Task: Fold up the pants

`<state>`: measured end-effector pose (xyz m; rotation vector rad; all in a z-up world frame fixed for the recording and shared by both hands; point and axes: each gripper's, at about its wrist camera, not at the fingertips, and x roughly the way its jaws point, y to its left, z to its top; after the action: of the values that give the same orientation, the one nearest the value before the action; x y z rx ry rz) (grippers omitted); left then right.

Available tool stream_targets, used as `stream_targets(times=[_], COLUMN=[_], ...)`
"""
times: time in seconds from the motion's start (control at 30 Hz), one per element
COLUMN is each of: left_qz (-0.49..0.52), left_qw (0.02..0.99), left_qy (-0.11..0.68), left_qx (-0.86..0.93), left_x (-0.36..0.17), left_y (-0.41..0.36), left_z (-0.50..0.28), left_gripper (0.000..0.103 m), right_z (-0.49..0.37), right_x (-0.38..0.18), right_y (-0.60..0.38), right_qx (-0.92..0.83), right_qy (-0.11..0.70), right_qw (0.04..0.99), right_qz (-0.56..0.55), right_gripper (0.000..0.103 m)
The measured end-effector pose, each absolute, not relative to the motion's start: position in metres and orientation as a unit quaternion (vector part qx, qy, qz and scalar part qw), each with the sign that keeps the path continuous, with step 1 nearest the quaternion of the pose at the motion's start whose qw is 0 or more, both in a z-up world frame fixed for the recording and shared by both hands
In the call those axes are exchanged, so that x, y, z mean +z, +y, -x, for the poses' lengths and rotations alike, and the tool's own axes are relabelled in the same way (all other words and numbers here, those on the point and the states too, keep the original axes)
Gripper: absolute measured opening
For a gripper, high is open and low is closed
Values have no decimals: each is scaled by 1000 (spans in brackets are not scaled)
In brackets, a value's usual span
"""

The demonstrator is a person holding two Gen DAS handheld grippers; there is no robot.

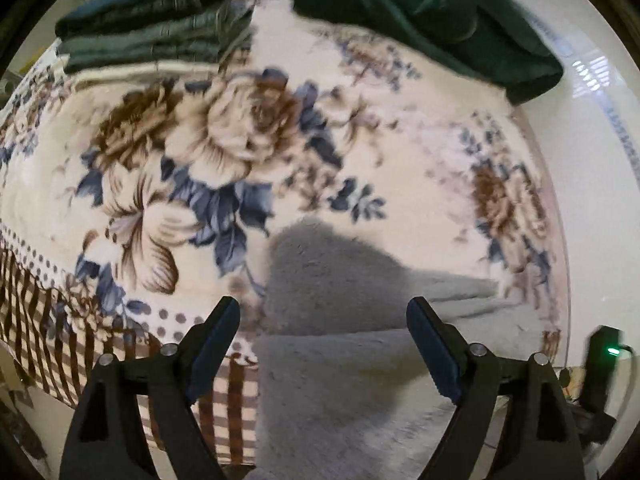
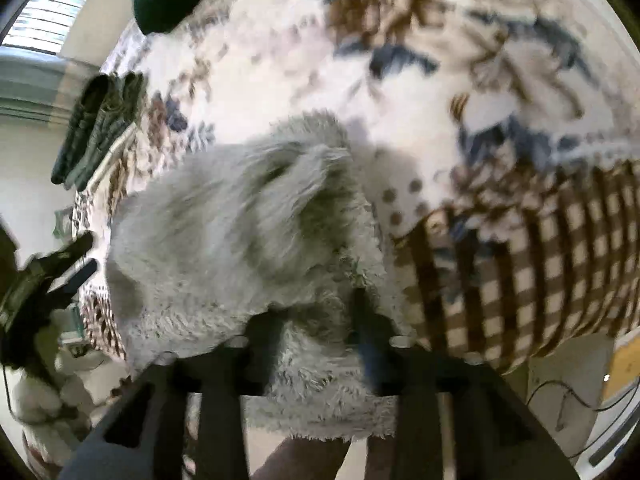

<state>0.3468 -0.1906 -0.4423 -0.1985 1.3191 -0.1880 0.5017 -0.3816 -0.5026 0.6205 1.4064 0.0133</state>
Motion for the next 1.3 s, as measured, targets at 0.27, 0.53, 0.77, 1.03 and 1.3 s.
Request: stream_targets(times=[0.27,0.53,0.77,1.03,1.3], left_qz=[120,35,-203,-174,-57], left_qw=[773,747,645,682,687], left_qy=[615,625,649,641,656], left_qx=[-99,-224,-348,-306,-308], left_x=[-443,-429,-501,-511,-470], left_y=[-197,-291,-405,-398,-356], left_z=[-361,-392,-384,-421,-436], left_gripper=[85,85,35,2,29], right_z=[-457,-451,-442,-401,-435], right_x=[-514,-517,-546,-541,-489], right_y=[-454,-432,-394,-397,-421], right_qx=[-63,9,-52,-87,-47], right_qy=[669,614,591,626,603], right_qw=[656,614,598,600,649], right_qz=[-343,-495,-539,-490,-461], right_gripper=[6,70,9,8,64])
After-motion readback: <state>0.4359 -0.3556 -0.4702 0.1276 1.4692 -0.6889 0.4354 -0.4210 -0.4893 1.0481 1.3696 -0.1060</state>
